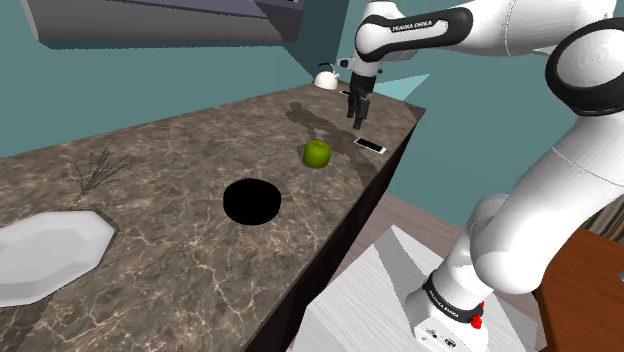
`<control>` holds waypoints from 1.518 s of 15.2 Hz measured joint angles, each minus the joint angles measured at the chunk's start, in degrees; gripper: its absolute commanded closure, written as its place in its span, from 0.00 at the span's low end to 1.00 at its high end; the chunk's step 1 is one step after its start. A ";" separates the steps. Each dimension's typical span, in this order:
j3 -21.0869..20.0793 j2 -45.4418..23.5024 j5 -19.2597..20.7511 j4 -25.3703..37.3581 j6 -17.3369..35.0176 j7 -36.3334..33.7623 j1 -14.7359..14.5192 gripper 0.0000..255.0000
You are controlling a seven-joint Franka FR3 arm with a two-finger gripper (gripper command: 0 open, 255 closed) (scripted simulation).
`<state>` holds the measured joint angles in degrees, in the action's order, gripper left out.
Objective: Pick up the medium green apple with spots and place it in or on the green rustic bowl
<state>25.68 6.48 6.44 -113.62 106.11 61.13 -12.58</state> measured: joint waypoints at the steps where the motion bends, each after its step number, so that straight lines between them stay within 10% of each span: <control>1: 0.30 -2.87 -0.75 2.20 0.19 3.19 -0.28 0.00; 10: -1.49 -22.29 -4.49 16.14 3.02 27.55 0.42 0.00; 23: -1.93 -25.38 -5.19 13.48 8.63 30.11 1.26 0.00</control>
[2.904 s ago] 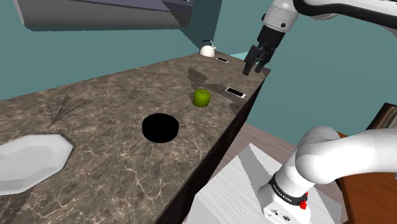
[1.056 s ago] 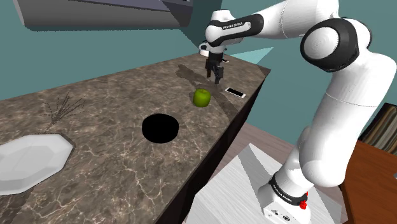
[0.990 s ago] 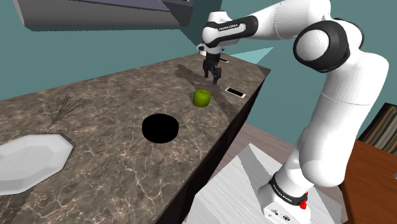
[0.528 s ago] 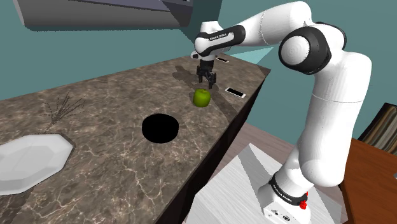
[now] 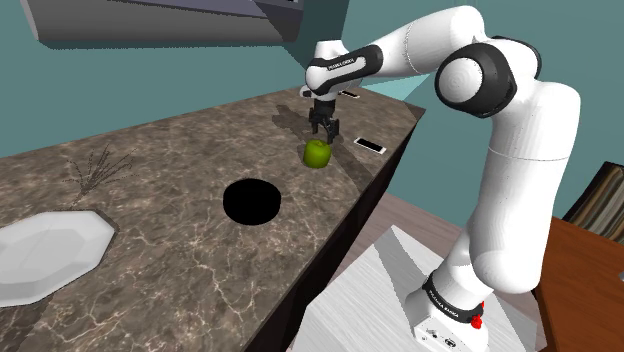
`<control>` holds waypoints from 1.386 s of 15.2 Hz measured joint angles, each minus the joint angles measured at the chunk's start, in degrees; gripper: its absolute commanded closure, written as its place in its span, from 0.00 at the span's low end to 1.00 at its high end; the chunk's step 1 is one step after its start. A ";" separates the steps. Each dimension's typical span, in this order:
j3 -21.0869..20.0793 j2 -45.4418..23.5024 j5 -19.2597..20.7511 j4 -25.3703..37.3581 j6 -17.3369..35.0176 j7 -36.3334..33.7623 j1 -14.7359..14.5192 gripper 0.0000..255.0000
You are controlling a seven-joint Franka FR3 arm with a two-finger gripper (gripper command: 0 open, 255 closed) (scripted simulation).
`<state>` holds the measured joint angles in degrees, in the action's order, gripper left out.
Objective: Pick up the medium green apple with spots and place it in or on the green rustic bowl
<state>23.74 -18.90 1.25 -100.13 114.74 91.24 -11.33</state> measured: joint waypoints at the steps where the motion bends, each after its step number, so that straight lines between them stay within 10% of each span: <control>1: 0.00 0.00 0.00 -0.01 0.01 0.00 0.00 0.00; 2: 0.00 0.00 0.00 -0.01 0.01 0.00 0.00 1.00; 21: 0.28 1.92 0.67 3.73 -5.50 0.09 -0.25 1.00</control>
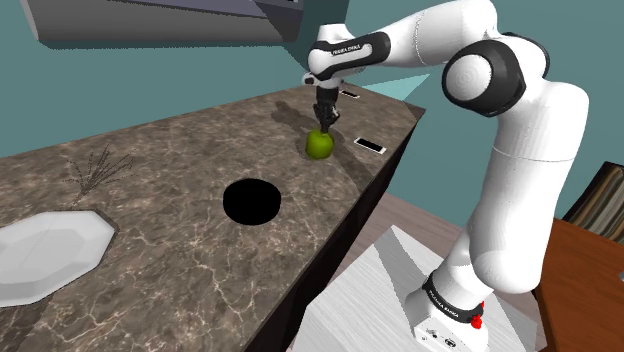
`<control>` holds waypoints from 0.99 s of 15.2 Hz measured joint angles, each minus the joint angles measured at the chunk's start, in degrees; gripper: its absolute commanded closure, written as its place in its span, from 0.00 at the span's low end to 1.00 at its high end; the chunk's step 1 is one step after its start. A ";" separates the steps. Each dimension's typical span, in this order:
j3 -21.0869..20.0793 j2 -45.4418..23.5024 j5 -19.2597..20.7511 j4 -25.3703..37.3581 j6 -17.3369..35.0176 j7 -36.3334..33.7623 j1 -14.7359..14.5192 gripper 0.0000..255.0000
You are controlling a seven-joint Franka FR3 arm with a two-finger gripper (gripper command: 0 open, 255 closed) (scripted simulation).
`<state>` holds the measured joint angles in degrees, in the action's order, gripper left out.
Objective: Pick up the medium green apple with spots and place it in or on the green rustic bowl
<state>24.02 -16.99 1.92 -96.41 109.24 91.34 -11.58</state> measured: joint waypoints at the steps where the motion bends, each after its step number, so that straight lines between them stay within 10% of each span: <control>1: 0.04 0.28 0.09 0.44 -0.70 0.04 -0.02 1.00; 15: 0.40 1.12 0.30 9.98 -10.93 1.10 0.32 1.00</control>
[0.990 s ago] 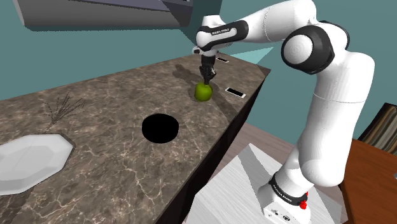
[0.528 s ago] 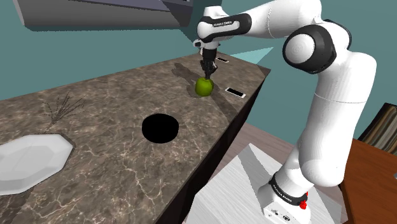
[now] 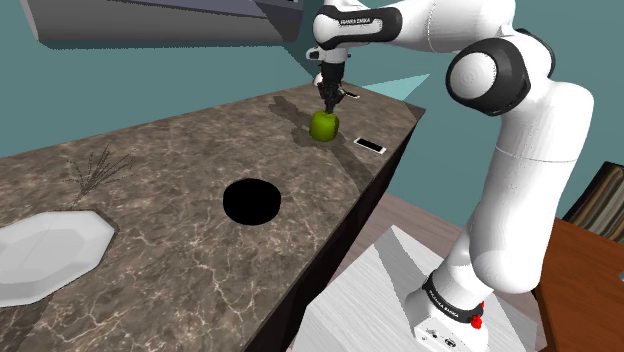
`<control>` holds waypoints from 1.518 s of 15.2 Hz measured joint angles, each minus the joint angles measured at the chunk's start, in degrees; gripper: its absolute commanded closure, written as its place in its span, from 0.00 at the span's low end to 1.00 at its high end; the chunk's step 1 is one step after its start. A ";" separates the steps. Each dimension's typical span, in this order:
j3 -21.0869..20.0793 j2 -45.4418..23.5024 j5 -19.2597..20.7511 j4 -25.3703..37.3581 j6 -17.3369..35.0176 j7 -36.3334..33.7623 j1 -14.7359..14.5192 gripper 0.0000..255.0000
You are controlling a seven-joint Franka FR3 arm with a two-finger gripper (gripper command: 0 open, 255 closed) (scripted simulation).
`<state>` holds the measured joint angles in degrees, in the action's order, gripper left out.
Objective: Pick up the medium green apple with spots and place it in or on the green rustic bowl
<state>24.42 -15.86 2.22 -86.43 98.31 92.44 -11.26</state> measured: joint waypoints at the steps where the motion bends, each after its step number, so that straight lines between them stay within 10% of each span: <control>1: 0.00 0.05 0.02 0.71 -0.76 0.02 -0.02 1.00; 6: -0.11 0.27 0.09 3.86 -4.16 -0.21 -0.30 1.00; 23: -8.63 10.06 3.21 -1.37 -10.59 -21.83 -14.28 1.00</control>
<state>15.78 -5.80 5.43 -87.79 87.71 70.61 -25.54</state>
